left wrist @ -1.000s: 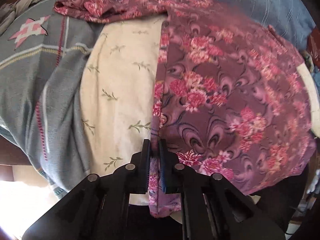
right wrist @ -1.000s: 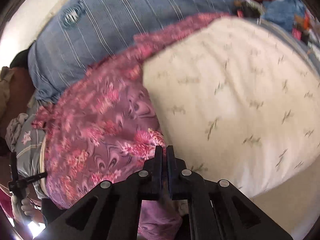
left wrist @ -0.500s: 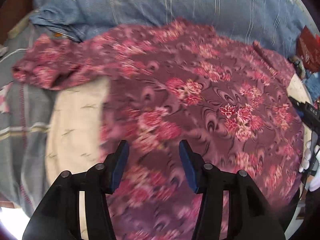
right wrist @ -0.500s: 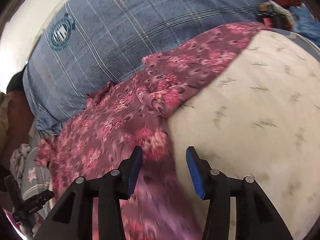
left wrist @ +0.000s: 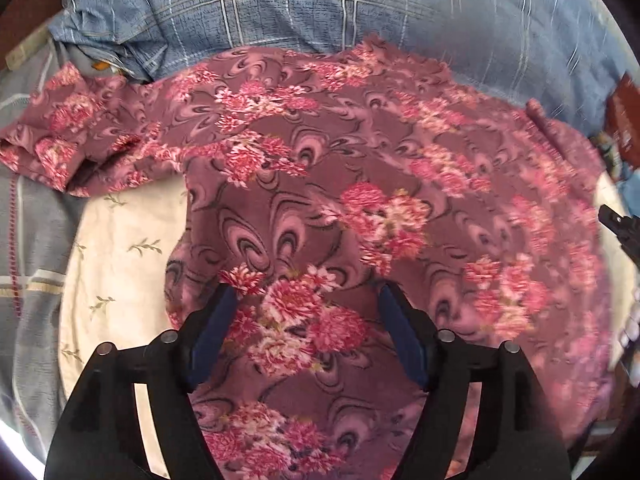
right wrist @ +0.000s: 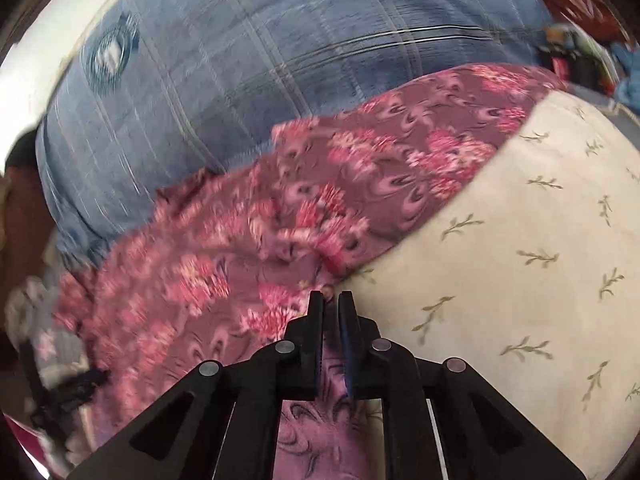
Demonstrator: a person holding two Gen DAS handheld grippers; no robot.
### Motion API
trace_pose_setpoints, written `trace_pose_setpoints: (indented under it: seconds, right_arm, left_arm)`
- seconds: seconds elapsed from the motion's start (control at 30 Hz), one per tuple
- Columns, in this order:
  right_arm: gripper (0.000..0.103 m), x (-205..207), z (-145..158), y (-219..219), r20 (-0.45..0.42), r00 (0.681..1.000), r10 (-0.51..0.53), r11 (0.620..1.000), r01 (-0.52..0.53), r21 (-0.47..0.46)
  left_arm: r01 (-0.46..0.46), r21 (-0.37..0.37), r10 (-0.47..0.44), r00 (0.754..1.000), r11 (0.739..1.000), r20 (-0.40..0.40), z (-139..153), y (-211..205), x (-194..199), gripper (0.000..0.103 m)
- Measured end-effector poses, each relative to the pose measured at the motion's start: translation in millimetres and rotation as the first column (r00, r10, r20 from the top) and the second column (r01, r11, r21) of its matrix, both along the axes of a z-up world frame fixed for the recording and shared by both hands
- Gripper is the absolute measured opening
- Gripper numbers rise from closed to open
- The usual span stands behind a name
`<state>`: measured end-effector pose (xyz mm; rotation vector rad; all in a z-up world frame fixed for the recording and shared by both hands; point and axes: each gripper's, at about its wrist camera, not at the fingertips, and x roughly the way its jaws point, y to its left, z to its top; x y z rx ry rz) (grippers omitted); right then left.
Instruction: Fold small clothes
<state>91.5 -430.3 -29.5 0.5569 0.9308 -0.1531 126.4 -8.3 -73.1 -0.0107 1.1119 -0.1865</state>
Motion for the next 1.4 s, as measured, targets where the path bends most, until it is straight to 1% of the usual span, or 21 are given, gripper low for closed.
trace_pose_setpoints:
  seconds: [0.07,0.1,0.13,0.2,0.27,0.37,0.43,0.47,0.6,0.67,0.7,0.77,0.8,0.87,0.93,1.0,1.03,1.07,1.13,1.27,1.4]
  right_arm:
    - [0.02,-12.3,13.7,-38.2,0.059,0.991,-0.122,0.992,0.12,0.032]
    - [0.032,-19.2,19.5,-67.6,0.077,0.973,-0.217,0.976,0.214,0.046]
    - [0.037,-23.3,22.1,-91.2,0.08,0.953,-0.291,0.956,0.287,0.058]
    - [0.037,-31.5,24.0,-143.7,0.08,0.894,-0.441,0.896,0.432,0.101]
    - [0.038,-28.2,22.6,-179.0,0.078,0.849,-0.523,0.849,0.512,0.131]
    - [0.042,-8.5,17.9,-212.9,0.089,0.813,-0.575,0.814,0.558,0.163]
    - [0.049,10.0,12.1,-229.1,0.1,0.789,-0.606,0.791,0.585,0.179]
    - [0.049,19.5,8.4,-235.8,0.097,0.781,-0.617,0.783,0.597,0.176]
    - [0.049,49.5,-16.6,-253.0,0.043,0.768,-0.638,0.76,0.62,0.196]
    - [0.04,58.5,-16.3,-254.2,0.077,0.769,-0.635,0.767,0.615,0.183]
    - [0.007,61.4,-13.0,-254.8,0.086,0.774,-0.627,0.776,0.61,0.164]
    - [0.004,60.8,-1.9,-257.6,0.095,0.779,-0.619,0.785,0.611,0.105]
    - [0.004,55.5,8.4,-258.9,0.121,0.77,-0.626,0.78,0.622,0.07]
    - [0.004,36.8,31.0,-265.1,0.181,0.731,-0.658,0.744,0.669,0.001]
    - [0.004,24.0,35.7,-273.7,0.143,0.712,-0.687,0.716,0.697,-0.029]
    - [0.004,16.6,35.3,-271.4,0.102,0.715,-0.691,0.715,0.698,-0.047]
    - [0.004,13.5,37.4,-266.3,0.113,0.716,-0.689,0.716,0.697,-0.044]
    - [0.004,11.6,41.4,-258.6,0.127,0.719,-0.683,0.721,0.692,-0.039]
    - [0.004,11.9,52.4,-241.8,0.149,0.736,-0.661,0.738,0.673,-0.05]
    - [0.004,18.8,80.8,-207.4,0.202,0.792,-0.577,0.797,0.6,-0.075]
    - [0.004,43.4,95.0,-158.2,0.241,0.85,-0.467,0.872,0.488,-0.031]
  left_arm:
    - [0.004,-0.065,-0.005,1.0,0.998,-0.008,6.1,4.3,4.5,0.074]
    - [0.005,-0.08,-0.006,1.0,0.997,-0.008,8.4,4.6,6.9,0.074]
    - [0.007,-0.096,-0.008,1.0,0.995,-0.004,10.4,3.3,11.3,0.074]
    - [0.019,-0.119,-0.017,1.0,0.993,0.015,16.4,-6.0,19.6,0.074]
    - [0.039,-0.132,-0.035,0.999,0.99,0.035,19.5,-17.6,30.5,0.074]
    - [0.067,-0.134,-0.06,0.997,0.989,0.054,19.2,-35.4,44.8,0.074]
    - [0.089,-0.141,-0.083,0.995,0.986,0.047,14.3,-42.8,55.1,0.074]
    - [0.103,-0.148,-0.098,0.994,0.984,0.04,10.6,-47.1,58.7,0.074]
    - [0.135,-0.121,-0.129,0.99,0.983,0.052,2.1,-56.5,60.4,0.074]
    - [0.154,-0.095,-0.149,0.987,0.983,0.063,4.2,-60.8,60.2,0.074]
    - [0.158,-0.107,-0.152,0.986,0.982,0.067,7.9,-60.9,61.1,0.074]
    - [0.157,-0.152,-0.143,0.985,0.976,0.099,18.7,-57.0,61.7,0.074]
    - [0.155,-0.159,-0.134,0.982,0.975,0.133,24.7,-54.6,61.5,0.074]
    - [0.138,-0.148,-0.109,0.976,0.979,0.188,30.0,-50.5,62.4,0.075]
    - [0.113,-0.141,-0.089,0.983,0.984,0.163,20.4,-46.6,70.5,0.075]
    - [0.079,-0.177,-0.067,0.995,0.981,0.072,0.9,-43.4,83.6,0.074]
    - [0.066,-0.196,-0.054,0.996,0.978,0.069,-4.2,-40.9,85.8,0.074]
    - [0.062,-0.188,-0.046,0.995,0.98,0.09,-2.3,-41.3,84.8,0.075]
    - [0.076,-0.179,-0.063,0.995,0.981,0.078,0.7,-45.2,84.6,0.075]
    - [0.076,-0.209,-0.064,0.996,0.975,0.062,1.3,-40.5,83.6,0.075]
    - [0.056,-0.275,-0.052,0.998,0.96,0.02,6.3,-27.8,88.5,0.075]
